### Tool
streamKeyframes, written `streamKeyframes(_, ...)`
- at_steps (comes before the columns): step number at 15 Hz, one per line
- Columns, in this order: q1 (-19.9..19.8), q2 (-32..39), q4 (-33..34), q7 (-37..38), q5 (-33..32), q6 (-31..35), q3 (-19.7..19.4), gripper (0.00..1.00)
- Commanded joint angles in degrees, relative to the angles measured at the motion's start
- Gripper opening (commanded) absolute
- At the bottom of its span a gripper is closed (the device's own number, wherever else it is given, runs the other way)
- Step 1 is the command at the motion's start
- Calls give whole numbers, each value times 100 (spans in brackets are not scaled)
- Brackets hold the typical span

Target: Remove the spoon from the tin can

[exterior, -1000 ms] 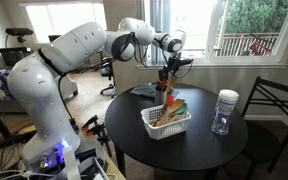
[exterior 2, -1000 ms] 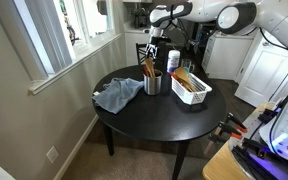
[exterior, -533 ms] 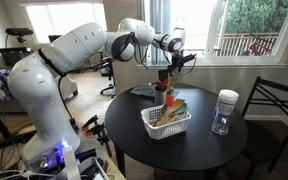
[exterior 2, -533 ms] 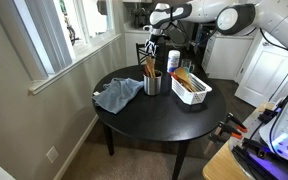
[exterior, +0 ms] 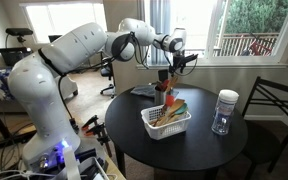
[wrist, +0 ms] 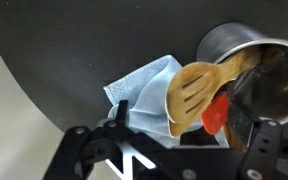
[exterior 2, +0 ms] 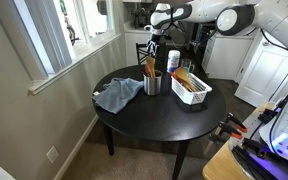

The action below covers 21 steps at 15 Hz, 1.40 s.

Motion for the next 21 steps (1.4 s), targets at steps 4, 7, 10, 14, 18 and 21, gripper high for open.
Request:
streamKeyframes(4, -27, -24, -41, 493, 88, -525, -62, 100)
streamKeyframes(7, -34, 10, -32, 531, 140, -594, -37, 100)
streamKeyframes(10, -64, 66, -43, 506, 184, -596, -19, 100)
streamKeyframes(14, -154, 153, -46, 488, 416, -670, 67, 100)
streamKeyframes(18, -202, 185, -51, 496, 558, -697, 79, 100)
streamKeyframes(21, -239, 166, -54, 507, 633, -673, 88, 100)
